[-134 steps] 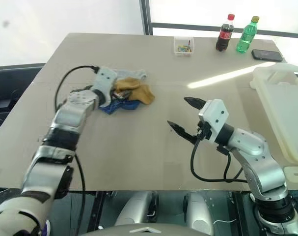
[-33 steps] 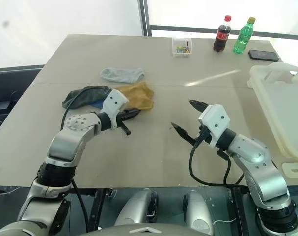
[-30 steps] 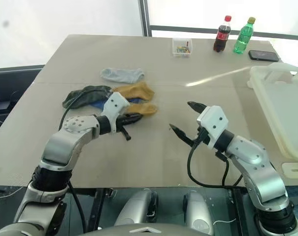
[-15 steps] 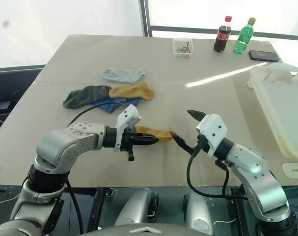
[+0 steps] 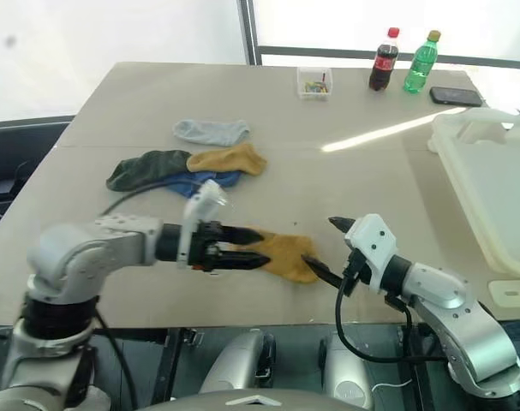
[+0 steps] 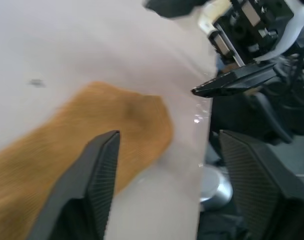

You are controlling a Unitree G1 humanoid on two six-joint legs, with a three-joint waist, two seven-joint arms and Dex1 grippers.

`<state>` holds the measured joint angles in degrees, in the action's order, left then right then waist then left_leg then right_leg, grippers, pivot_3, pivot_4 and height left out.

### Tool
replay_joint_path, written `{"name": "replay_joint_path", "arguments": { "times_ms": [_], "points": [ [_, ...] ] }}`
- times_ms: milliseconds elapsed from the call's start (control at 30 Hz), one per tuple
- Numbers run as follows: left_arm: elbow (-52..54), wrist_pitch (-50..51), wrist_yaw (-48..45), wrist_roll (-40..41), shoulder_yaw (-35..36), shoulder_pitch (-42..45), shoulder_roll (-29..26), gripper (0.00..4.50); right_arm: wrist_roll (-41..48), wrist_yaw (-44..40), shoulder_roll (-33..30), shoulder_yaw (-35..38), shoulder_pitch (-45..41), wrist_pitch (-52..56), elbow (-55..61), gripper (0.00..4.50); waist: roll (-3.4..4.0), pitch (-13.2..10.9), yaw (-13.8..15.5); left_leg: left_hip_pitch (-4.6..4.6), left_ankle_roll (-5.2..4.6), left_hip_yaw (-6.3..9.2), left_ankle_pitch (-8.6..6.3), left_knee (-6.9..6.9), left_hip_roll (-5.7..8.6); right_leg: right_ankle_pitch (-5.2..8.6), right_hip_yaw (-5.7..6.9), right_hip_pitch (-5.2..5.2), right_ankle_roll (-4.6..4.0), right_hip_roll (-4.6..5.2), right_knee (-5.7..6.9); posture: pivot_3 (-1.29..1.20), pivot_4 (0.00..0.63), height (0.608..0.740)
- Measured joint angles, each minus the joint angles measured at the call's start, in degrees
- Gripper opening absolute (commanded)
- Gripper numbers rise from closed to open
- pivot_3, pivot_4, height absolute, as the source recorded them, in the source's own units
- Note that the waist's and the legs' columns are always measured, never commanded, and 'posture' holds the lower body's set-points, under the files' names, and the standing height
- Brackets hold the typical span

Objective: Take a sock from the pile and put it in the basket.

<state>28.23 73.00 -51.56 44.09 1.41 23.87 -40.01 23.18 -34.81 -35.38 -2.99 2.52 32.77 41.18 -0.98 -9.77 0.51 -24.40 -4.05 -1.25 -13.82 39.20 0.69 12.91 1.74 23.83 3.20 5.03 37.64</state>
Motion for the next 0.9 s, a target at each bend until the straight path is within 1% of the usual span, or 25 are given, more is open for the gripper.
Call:
{"name": "replay_joint_path", "arguments": {
  "times_ms": [33,67,100,200,267,333,433,467,500,533,567,667,700,733,900],
  "points": [
    [0.0,-2.3,-1.3,-0.4,1.0,-1.9,-3.1,3.2,-0.2,0.1,-0.3,-0.3,-0.5,0.8,-0.2,4.5,0.03,0.0,-0.1,0.03,0.01,-0.05,0.0,-0.03,0.0,0.0,-0.05,0.0,-0.01,0.02,0.0,0.0,0.15,0.729],
    [-0.1,-4.4,-2.1,-1.4,1.7,-3.5,-4.9,3.2,-0.7,0.1,-0.4,-0.8,-1.0,1.0,-0.9,4.5,0.06,0.0,0.1,0.06,0.0,-0.06,-0.01,-0.05,0.01,0.01,-0.06,0.0,-0.02,0.06,-0.03,0.0,0.15,0.729],
    [-0.7,-6.8,-2.4,-2.3,2.1,-4.8,-5.2,3.2,-1.6,0.1,-0.5,-1.6,-1.5,1.0,-2.0,4.5,0.06,0.0,0.3,0.1,0.0,-0.07,-0.01,-0.04,0.02,0.01,-0.05,-0.03,-0.02,0.1,-0.07,0.0,0.15,0.729],
    [-4.2,-15.1,0.1,-6.7,1.3,-8.0,-1.9,3.2,-4.1,0.1,-0.3,-4.3,-2.5,0.2,-5.6,4.5,0.05,0.0,1.0,0.06,0.0,0.04,-0.02,-0.04,0.06,0.0,-0.02,-0.15,-0.02,0.45,-0.25,0.0,0.15,0.729],
    [-7.1,-20.1,2.7,-10.3,-0.2,-9.8,1.4,3.2,-5.4,0.3,0.1,-5.2,-2.5,-0.6,-7.9,4.5,0.05,0.0,1.1,0.01,-0.01,0.04,-0.02,-0.04,0.08,-0.01,-0.03,-0.15,-0.03,0.46,-0.32,0.0,0.15,0.729],
    [-9.0,-22.2,5.0,-11.4,-0.9,-10.6,4.6,3.2,-5.7,0.2,0.3,-5.3,-1.9,-0.6,-8.6,4.5,0.04,0.0,1.1,-0.22,0.0,0.07,-0.01,-0.04,0.07,-0.02,-0.01,0.0,-0.03,0.46,-0.32,0.0,0.15,0.729],
    [-10.8,-24.8,7.6,-13.9,-2.2,-10.6,6.8,3.27,-6.1,-0.6,0.2,-5.4,-0.5,-1.7,-9.1,3.73,0.06,0.0,1.1,-0.26,0.11,0.09,0.06,-0.06,0.07,-0.02,0.01,0.06,-0.02,0.44,-0.31,0.0,0.15,0.729],
    [-11.7,-25.6,8.5,-14.9,-2.7,-10.6,7.5,3.27,-6.8,-1.0,-0.1,-5.7,0.0,-2.6,-9.9,3.2,0.06,0.0,1.0,-0.26,0.07,0.09,0.03,-0.07,0.07,-0.02,0.02,0.05,-0.02,0.41,-0.32,0.0,0.15,0.729],
    [-12.3,-26.2,9.3,-15.5,-2.9,-10.8,8.3,3.02,-7.4,-1.1,-0.2,-5.9,0.5,-3.2,-10.9,2.58,0.06,0.0,0.9,-0.26,0.0,0.08,-0.01,-0.07,0.07,-0.02,0.04,0.05,-0.02,0.38,-0.33,0.0,0.15,0.729],
    [-12.4,-26.5,9.7,-15.6,-2.8,-10.9,9.2,2.74,-7.8,-1.1,-0.2,-6.0,1.0,-3.5,-11.6,2.14,0.06,0.0,0.9,-0.26,-0.01,0.07,-0.02,-0.07,0.07,-0.02,0.05,0.04,-0.02,0.37,-0.33,0.0,0.15,0.729],
    [-12.4,-26.4,10.0,-15.4,-2.9,-10.9,9.8,2.36,-8.0,-1.2,-0.2,-6.1,1.1,-3.9,-11.9,1.58,0.06,0.0,0.9,-0.24,-0.02,0.06,-0.02,-0.06,0.08,-0.02,0.07,0.03,-0.01,0.36,-0.33,0.0,0.15,0.729],
    [-12.4,-26.1,9.9,-15.2,-3.9,-11.8,9.9,0.96,-8.3,-2.1,-0.4,-6.1,1.1,-4.7,-12.0,0.11,0.05,0.0,0.5,-0.18,-0.03,0.07,-0.02,-0.06,0.07,-0.02,0.13,-0.01,-0.01,0.36,-0.32,0.0,0.15,0.729],
    [-12.1,-26.0,9.9,-15.2,-3.9,-12.2,9.8,0.43,-8.6,-2.5,-0.6,-6.1,1.2,-5.3,-12.3,0.0,0.05,0.0,0.4,-0.18,-0.03,0.07,-0.03,-0.06,0.06,-0.02,0.14,-0.02,-0.01,0.36,-0.32,0.0,0.15,0.729],
    [-11.5,-25.9,9.9,-15.0,-3.8,-12.8,9.5,0.06,-8.8,-3.0,-1.2,-6.1,1.2,-5.9,-12.5,0.0,0.06,0.0,0.4,-0.17,-0.03,0.07,-0.03,-0.06,0.06,-0.02,0.15,-0.01,-0.01,0.36,-0.32,0.0,0.15,0.729],
    [-6.7,-21.7,11.2,-11.9,-2.6,-15.4,9.0,0.06,-9.0,-5.7,-3.7,-5.2,0.9,-8.1,-14.1,0.0,0.06,0.0,0.3,-0.18,-0.04,0.08,-0.03,-0.06,0.06,-0.02,0.13,-0.02,-0.01,0.43,-0.33,0.0,0.15,0.729]
  ]
}}
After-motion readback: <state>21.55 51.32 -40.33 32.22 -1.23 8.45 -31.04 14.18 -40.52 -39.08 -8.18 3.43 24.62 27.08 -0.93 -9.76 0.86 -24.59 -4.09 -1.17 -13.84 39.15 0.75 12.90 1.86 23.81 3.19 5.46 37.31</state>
